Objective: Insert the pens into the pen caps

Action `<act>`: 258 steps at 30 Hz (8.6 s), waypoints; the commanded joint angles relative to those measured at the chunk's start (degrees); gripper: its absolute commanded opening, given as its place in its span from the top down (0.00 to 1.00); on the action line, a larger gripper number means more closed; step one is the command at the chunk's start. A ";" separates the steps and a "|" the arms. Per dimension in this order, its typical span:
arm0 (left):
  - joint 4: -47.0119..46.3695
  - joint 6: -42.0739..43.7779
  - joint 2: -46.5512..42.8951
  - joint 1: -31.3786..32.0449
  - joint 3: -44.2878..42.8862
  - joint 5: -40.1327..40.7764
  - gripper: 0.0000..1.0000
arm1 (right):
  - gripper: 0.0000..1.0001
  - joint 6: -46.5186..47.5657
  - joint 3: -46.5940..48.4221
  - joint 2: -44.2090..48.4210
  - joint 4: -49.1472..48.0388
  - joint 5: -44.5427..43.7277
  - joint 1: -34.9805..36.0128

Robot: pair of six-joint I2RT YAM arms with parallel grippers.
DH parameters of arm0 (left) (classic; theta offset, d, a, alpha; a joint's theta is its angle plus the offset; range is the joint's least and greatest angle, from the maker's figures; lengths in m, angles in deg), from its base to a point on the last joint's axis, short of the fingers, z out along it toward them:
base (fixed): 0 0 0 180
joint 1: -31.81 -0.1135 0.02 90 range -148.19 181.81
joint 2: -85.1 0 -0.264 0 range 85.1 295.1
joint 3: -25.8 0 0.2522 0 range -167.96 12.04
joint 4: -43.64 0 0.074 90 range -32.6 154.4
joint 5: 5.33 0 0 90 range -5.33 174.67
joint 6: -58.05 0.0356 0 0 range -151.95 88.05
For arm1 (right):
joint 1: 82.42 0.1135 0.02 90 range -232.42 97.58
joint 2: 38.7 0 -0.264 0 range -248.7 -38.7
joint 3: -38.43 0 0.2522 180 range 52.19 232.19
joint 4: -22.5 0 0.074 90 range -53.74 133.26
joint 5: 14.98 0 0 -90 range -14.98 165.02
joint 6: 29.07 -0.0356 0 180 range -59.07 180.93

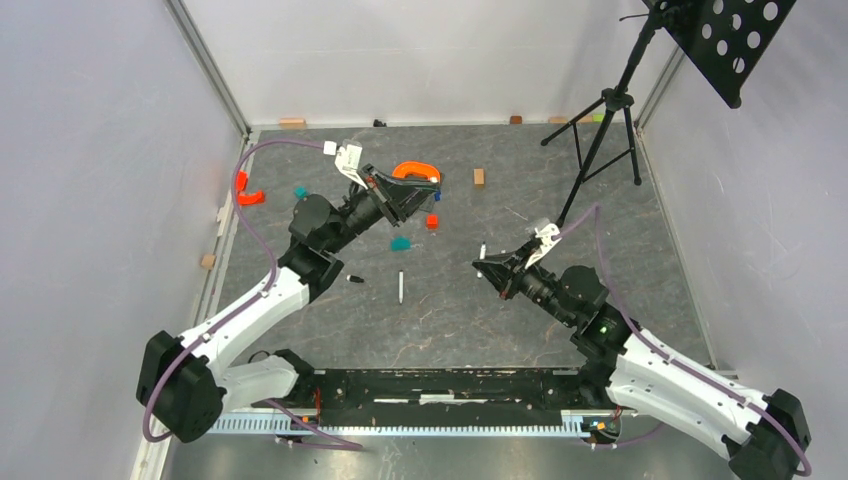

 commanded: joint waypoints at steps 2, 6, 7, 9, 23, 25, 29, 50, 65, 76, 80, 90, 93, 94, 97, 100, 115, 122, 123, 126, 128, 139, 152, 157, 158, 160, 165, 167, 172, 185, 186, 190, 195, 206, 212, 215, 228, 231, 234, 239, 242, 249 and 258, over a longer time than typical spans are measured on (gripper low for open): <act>-13.43 -8.75 1.78 -1.86 0.02 -11.30 0.98 | 1.00 -0.07 2.60 -4.45 -8.06 11.79 0.36; -17.18 -10.39 3.10 -2.51 0.18 -14.06 0.98 | 1.00 -1.79 6.31 -9.03 -6.99 15.38 0.33; -17.01 -10.35 3.31 -2.57 0.08 -14.44 0.98 | 1.00 -2.06 7.13 -10.03 -6.98 16.22 0.37; -17.05 -10.31 3.93 -2.70 0.05 -14.86 0.98 | 1.00 -2.73 8.41 -11.36 -7.18 17.03 0.37; -18.14 -10.63 7.25 -2.87 -1.23 -18.91 0.98 | 1.00 -2.28 15.76 -17.32 -4.79 19.02 0.37; -16.85 -10.02 7.36 -2.88 -1.77 -19.44 0.98 | 1.00 -2.03 16.59 -17.65 -4.21 18.55 0.33; -16.01 -9.04 7.55 -2.84 -2.10 -19.82 0.98 | 1.00 -1.43 18.49 -18.51 -2.69 17.61 0.37; -12.22 -11.12 7.71 -6.56 -5.90 -23.29 0.98 | 1.00 -0.37 17.44 -17.85 -1.20 18.81 0.27; -19.24 -16.70 9.70 -6.66 -6.21 -27.37 0.98 | 1.00 -0.56 17.50 -15.38 -1.87 16.81 0.28; -23.51 -17.41 10.47 -6.46 -4.45 -27.39 0.98 | 1.00 -1.06 20.15 -17.19 -2.33 15.18 0.20; -23.33 -16.99 10.79 -6.47 -4.43 -27.46 0.98 | 1.00 -0.65 21.87 -18.42 -1.61 15.01 0.06; -23.59 -16.72 11.25 -6.01 -4.34 -27.73 0.98 | 1.00 0.19 25.02 -19.44 -0.57 14.55 -1.03; -23.62 -16.59 11.17 -5.96 -4.26 -27.68 0.98 | 1.00 0.14 25.08 -19.67 -0.57 14.61 -1.23; -23.52 -16.50 11.10 -5.91 -4.25 -27.69 0.98 | 1.00 -0.01 25.00 -19.62 -0.58 14.53 -1.25; -23.16 -16.23 11.07 -5.87 -4.32 -27.73 0.98 | 1.00 -0.04 24.67 -19.46 -0.77 14.50 -1.39; -23.15 -16.19 11.16 -5.70 -4.34 -27.81 0.98 | 1.00 -0.17 24.76 -19.70 -0.81 14.52 -1.62; -20.09 -13.49 11.34 -4.27 -4.60 -27.73 0.98 | 1.00 -0.06 24.89 -18.86 0.02 14.57 -2.69; -17.79 -11.03 9.70 -4.38 -4.17 -26.13 0.98 | 1.00 -0.62 24.08 -17.81 0.84 16.60 -2.71; -17.46 -10.57 9.45 -4.38 -4.12 -25.86 0.98 | 1.00 -0.82 23.66 -17.60 0.94 16.73 -2.72; -17.29 -10.31 9.27 -4.37 -3.99 -25.68 0.98 | 1.00 -1.06 22.53 -17.08 1.27 16.92 -2.74; -17.43 -10.38 9.26 -4.38 -3.95 -25.62 0.98 | 1.00 -1.02 22.49 -16.99 1.61 17.08 -2.74; -18.51 -10.76 8.56 -4.31 -3.33 -24.64 0.98 | 1.00 -2.09 21.99 -18.08 1.37 19.58 -2.71; -17.37 -9.43 7.88 -4.30 -2.79 -22.88 0.98 | 1.00 -2.38 21.90 -18.68 0.62 20.33 -2.77; -17.79 -9.78 8.08 -4.29 -2.84 -23.46 0.98 | 1.00 -2.47 21.85 -18.94 -0.02 20.03 -2.68; -17.79 -9.78 8.09 -4.29 -2.87 -23.57 0.98 | 1.00 -2.38 21.81 -19.01 -0.06 19.54 -2.71; -17.79 -9.76 8.11 -4.29 -2.84 -23.69 0.98 | 1.00 -2.18 21.90 -19.05 0.21 18.74 -2.71; -17.79 -9.61 8.17 -4.22 -2.77 -23.84 0.98 | 1.00 -1.33 22.59 -18.96 1.22 16.73 -2.71; -17.79 -9.59 8.17 -4.20 -2.76 -23.81 0.98 | 1.00 -0.95 23.03 -18.81 1.75 16.25 -2.71; -18.12 -9.69 8.35 -3.90 -2.84 -24.29 0.98 | 1.00 -0.95 23.54 -19.04 1.78 16.32 -2.73; -16.09 -8.13 8.56 -3.12 -2.76 -23.19 0.98 | 1.00 -1.30 23.33 -18.70 1.26 16.76 -2.76; -15.20 -7.50 8.29 -3.15 -2.83 -22.87 0.98 | 1.00 -1.25 23.31 -18.64 1.34 16.65 -2.71; -13.99 -6.44 7.56 -3.15 -2.89 -22.45 0.98 | 1.00 -1.34 23.13 -18.28 1.43 16.92 -2.72; -13.92 -6.22 7.25 -3.23 -2.79 -22.08 0.98 | 1.00 -1.57 23.26 -17.88 1.52 17.08 -2.71; -12.72 -4.94 5.43 -3.23 -2.39 -20.78 0.98 | 1.00 -2.02 22.68 -17.75 1.26 17.69 -2.71; -14.14 -6.41 7.23 -3.19 -2.58 -22.09 0.98 | 1.00 -2.03 23.01 -18.19 1.10 17.70 -2.75; -14.23 -6.61 7.67 -3.15 -2.67 -22.32 0.98 | 1.00 -2.08 23.04 -18.19 0.93 17.93 -2.74; -14.72 -7.14 8.63 -2.71 -2.96 -22.94 0.98 | 1.00 -2.21 23.05 -18.42 0.64 18.05 -2.71; -14.76 -7.14 8.69 -2.70 -2.93 -22.98 0.98 | 1.00 -2.11 23.13 -18.15 0.88 17.18 -2.72; -14.73 -7.22 8.70 -2.62 -2.93 -23.07 0.98 | 1.00 -1.63 23.63 -18.20 1.55 16.26 -2.71; -14.72 -7.10 8.61 -2.62 -2.88 -23.16 0.98 | 1.00 -1.17 24.67 -18.02 2.37 14.97 -2.80; -14.57 -6.98 8.60 -2.62 -2.92 -23.16 0.98 | 1.00 -0.98 24.98 -17.82 2.66 14.69 -2.80; -14.26 -6.46 8.73 -2.22 -2.93 -23.42 0.98 | 1.00 -0.50 26.59 -18.09 3.43 13.94 -2.82; -12.90 -5.12 8.49 -1.74 -3.25 -23.60 0.98 | 1.00 -0.69 29.11 -18.49 3.82 13.16 -2.96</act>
